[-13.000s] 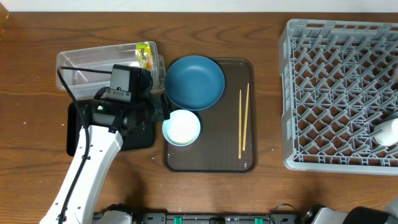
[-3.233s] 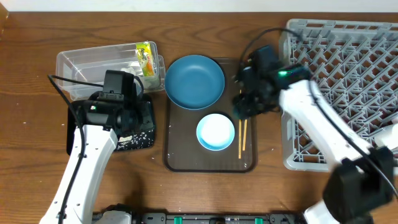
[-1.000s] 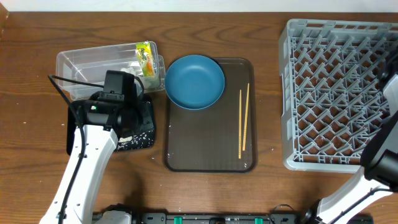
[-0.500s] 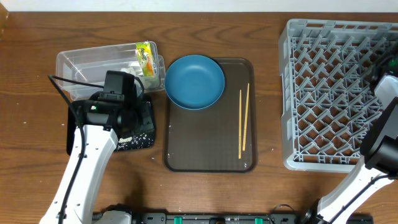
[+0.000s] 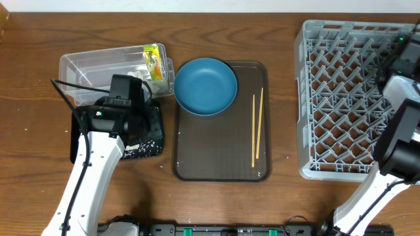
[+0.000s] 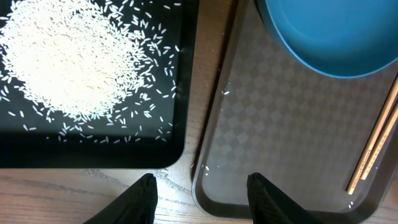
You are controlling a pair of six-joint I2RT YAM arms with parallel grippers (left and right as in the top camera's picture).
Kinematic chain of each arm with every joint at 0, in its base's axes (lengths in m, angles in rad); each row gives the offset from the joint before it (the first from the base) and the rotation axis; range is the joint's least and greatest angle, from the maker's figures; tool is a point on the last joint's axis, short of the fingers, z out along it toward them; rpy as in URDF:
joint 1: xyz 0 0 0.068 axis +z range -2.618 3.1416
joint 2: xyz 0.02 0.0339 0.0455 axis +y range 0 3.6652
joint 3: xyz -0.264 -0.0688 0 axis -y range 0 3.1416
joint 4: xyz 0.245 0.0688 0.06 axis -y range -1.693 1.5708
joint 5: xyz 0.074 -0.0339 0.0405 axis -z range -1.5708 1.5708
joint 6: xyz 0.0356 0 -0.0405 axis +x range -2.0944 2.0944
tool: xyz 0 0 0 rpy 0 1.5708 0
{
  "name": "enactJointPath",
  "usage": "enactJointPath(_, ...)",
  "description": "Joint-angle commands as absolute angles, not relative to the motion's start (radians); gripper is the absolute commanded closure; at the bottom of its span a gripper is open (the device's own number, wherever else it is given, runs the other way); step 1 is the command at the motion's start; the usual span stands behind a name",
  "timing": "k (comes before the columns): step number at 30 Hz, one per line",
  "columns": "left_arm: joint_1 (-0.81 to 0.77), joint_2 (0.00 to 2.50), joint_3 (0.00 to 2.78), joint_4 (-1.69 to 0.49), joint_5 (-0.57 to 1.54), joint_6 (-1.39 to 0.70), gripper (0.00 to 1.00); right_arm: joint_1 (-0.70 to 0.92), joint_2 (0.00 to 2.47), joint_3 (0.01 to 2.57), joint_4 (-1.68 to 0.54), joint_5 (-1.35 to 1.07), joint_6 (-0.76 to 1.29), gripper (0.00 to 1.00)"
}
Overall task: Sort waste into correct bins and load items into the dishwasher rack
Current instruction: 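Carry the light-blue bowl right and place it in the grey rack, then move the right gripper to the blue plate and grasp its rim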
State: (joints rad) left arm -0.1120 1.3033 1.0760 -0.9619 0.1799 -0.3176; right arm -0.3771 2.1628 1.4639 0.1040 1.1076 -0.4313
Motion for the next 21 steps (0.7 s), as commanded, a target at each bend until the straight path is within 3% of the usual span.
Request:
enactJointPath(1,-0.108,1.301,1.092,-0.965,0.175,-0.320,0.50,-0.346,2.172,1.468,0.073,1.118,-0.419,0.34)
enactJointPath(4,-0.108,1.301,1.092,-0.965,0.175,-0.320,0.50,-0.323,2.148,1.468,0.043,1.110,-0.373,0.27)
enactJointPath(8,-0.108,1.301,1.092,-0.965,0.175,-0.320,0.50,-0.280,2.077,1.468,-0.059,0.933,-0.343,0.26)
enactJointPath(15,-0.108,1.301,1.092,-0.965,0.175,-0.320,0.50,-0.165,1.930,1.468,-0.323,0.395,-0.235,0.26)
enactJointPath(21,-0.108,1.301,1.092,-0.964,0.175,-0.320,0.49,-0.031,1.890,1.468,-0.463,-0.190,0.000,0.31)
